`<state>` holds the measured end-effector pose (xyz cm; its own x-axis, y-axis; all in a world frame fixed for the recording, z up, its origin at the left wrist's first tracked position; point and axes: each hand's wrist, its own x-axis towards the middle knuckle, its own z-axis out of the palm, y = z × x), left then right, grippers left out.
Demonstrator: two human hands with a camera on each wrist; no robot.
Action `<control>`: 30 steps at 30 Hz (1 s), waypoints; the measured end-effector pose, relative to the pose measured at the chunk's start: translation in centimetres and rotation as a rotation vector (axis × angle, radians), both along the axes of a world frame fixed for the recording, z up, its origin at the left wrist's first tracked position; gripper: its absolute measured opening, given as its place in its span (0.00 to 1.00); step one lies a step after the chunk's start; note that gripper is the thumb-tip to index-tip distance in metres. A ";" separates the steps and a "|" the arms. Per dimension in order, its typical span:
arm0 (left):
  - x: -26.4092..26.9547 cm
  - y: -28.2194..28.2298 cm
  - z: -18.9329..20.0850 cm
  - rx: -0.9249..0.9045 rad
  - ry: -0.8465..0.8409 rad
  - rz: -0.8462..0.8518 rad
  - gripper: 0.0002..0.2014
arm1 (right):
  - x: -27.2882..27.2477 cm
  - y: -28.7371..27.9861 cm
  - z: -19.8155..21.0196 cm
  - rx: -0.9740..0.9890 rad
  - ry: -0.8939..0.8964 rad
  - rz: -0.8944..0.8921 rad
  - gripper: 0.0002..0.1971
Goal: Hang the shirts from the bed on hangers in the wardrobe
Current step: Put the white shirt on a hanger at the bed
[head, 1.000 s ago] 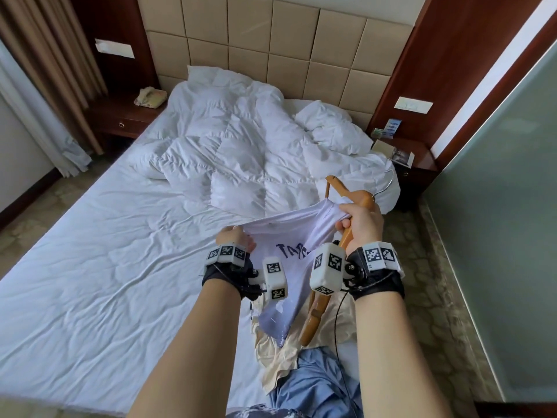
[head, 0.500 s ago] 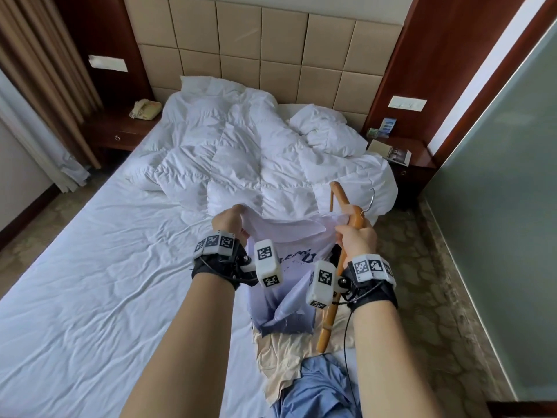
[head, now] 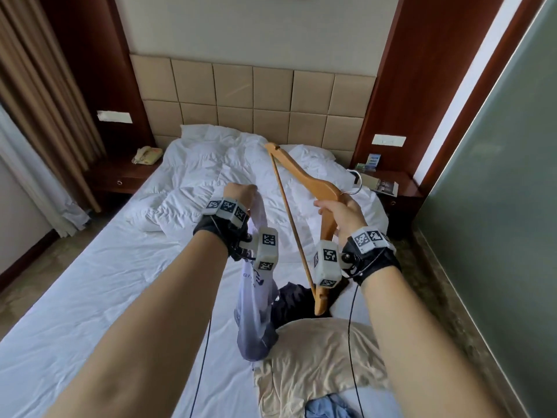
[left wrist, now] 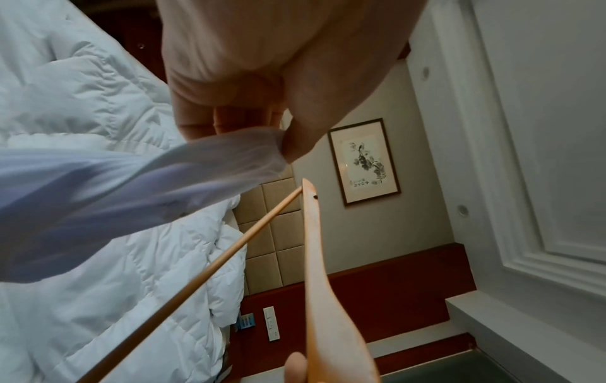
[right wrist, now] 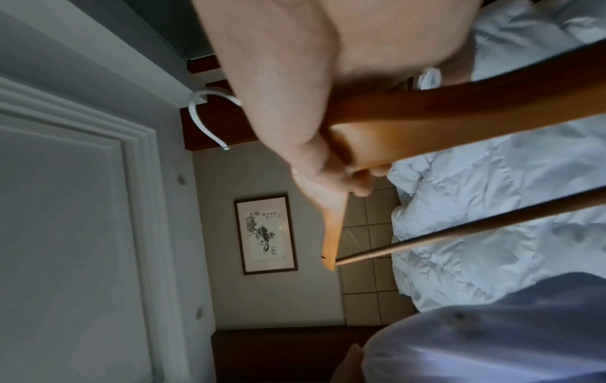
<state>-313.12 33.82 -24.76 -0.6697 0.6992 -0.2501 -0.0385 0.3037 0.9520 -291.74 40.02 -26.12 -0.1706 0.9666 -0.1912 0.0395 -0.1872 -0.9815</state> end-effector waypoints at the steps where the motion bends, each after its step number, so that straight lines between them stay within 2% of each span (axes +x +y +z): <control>1: -0.1 0.0 0.9 -0.009 0.030 -0.013 0.08 | -0.1 0.2 0.9 -0.008 -0.012 0.033 0.15; 6: -0.2 -0.5 5.6 -0.100 0.307 -0.156 0.12 | -0.6 0.9 4.3 0.077 -0.066 0.058 0.07; 9: -0.3 -0.6 7.6 -0.182 0.581 -0.185 0.01 | -0.8 0.9 6.2 0.153 -0.042 0.051 0.05; 11: -0.4 -0.5 8.6 -0.221 0.739 -0.171 0.04 | -0.8 1.0 7.1 0.157 0.021 0.056 0.03; 15: -0.3 -0.9 10.6 -0.260 0.863 -0.099 0.07 | 0.1 1.7 8.3 0.155 0.063 0.075 0.16; 19: 0.2 -1.2 12.7 -0.244 0.762 0.022 0.11 | 1.4 1.9 9.3 0.177 0.058 0.057 0.27; 21: 0.5 -1.3 13.8 -0.224 0.675 0.028 0.15 | 2.1 2.1 9.8 0.177 0.040 0.040 0.32; 24: 0.3 -0.8 14.0 -0.197 0.535 0.070 0.16 | 3.4 2.5 10.5 0.188 0.013 0.048 0.33; 25: -0.3 0.0 13.6 -0.196 0.515 0.101 0.23 | 3.9 2.7 10.7 0.199 0.010 0.049 0.33; 26: -0.6 0.6 13.3 -0.179 0.504 0.117 0.25 | 4.4 2.9 10.9 0.205 0.010 0.046 0.34; 30: 3.2 -0.9 15.4 -0.056 0.439 0.088 0.16 | 6.8 3.6 12.0 0.226 0.018 0.033 0.30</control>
